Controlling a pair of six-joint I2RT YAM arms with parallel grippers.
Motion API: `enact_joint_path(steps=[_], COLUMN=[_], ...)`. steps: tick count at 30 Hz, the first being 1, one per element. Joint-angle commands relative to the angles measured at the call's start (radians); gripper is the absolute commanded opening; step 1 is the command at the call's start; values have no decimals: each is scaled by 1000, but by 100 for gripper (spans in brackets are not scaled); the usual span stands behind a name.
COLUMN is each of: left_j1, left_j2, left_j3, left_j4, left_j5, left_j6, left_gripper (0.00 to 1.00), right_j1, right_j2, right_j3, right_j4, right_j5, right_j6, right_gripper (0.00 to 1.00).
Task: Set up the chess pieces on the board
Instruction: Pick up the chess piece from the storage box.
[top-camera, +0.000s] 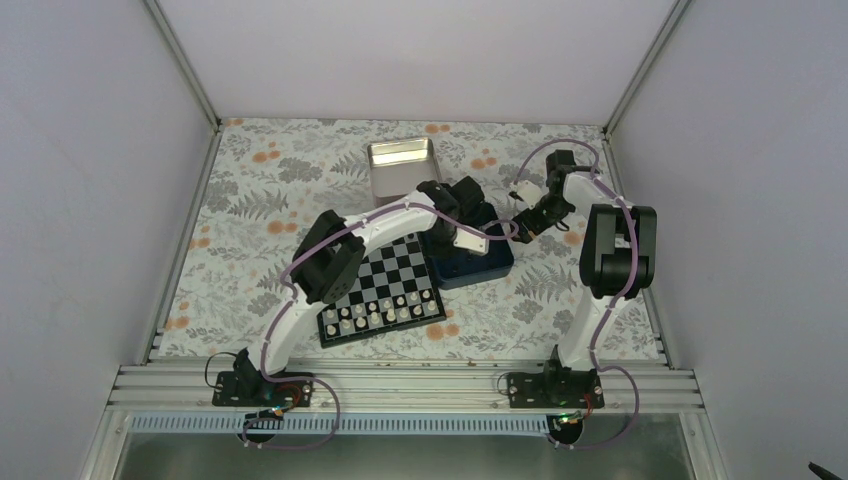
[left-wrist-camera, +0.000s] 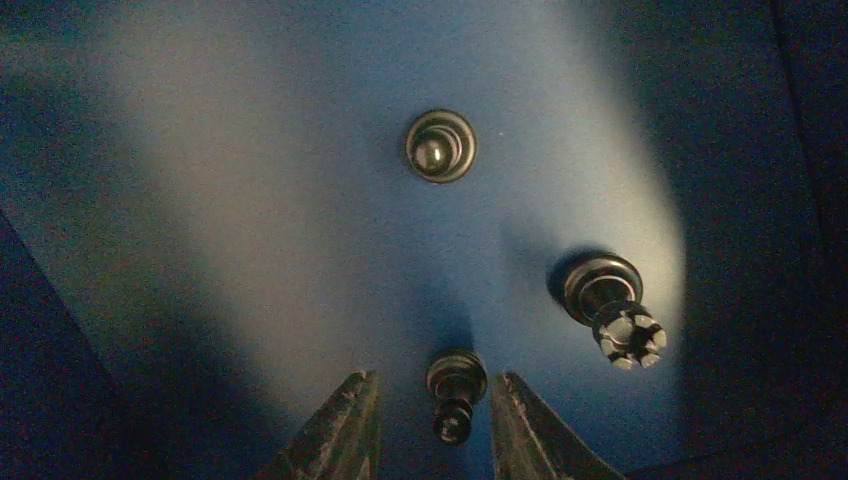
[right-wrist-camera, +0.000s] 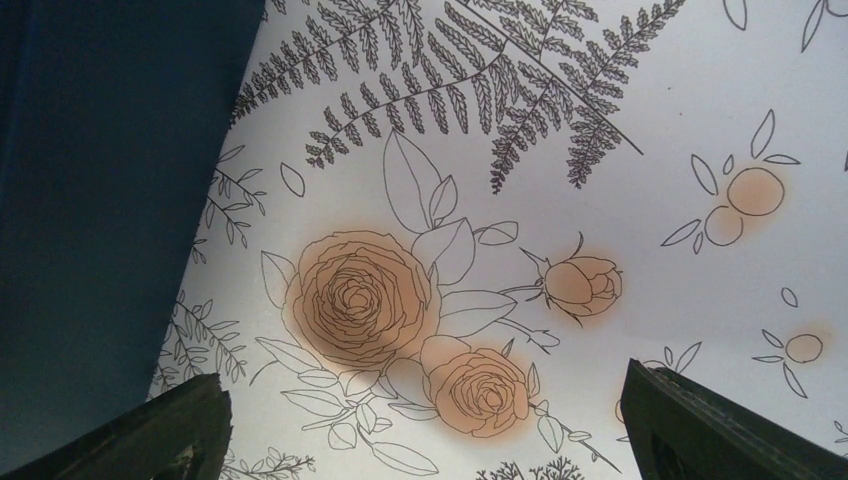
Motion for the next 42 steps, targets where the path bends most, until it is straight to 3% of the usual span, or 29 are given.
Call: enact_joint_path(steps=[1,32,42], left_j1=[-3,-26,-28], left_j2=[22,92,73], left_j3=[11,121,112], left_j4=[-18,-132,-142], left_j5=[-10,-51,-66], left_j6=[18,54,57], left_gripper=[29,18,6], right_j1=[-1,-2,-2], right_j2=[8,12,11], right_j3=[-1,-12,-14], right_j4=[-4,-19,-20], right_j5=[-19,-28,-31], right_j6=[-10,-26,-27], right_gripper=[100,100,100])
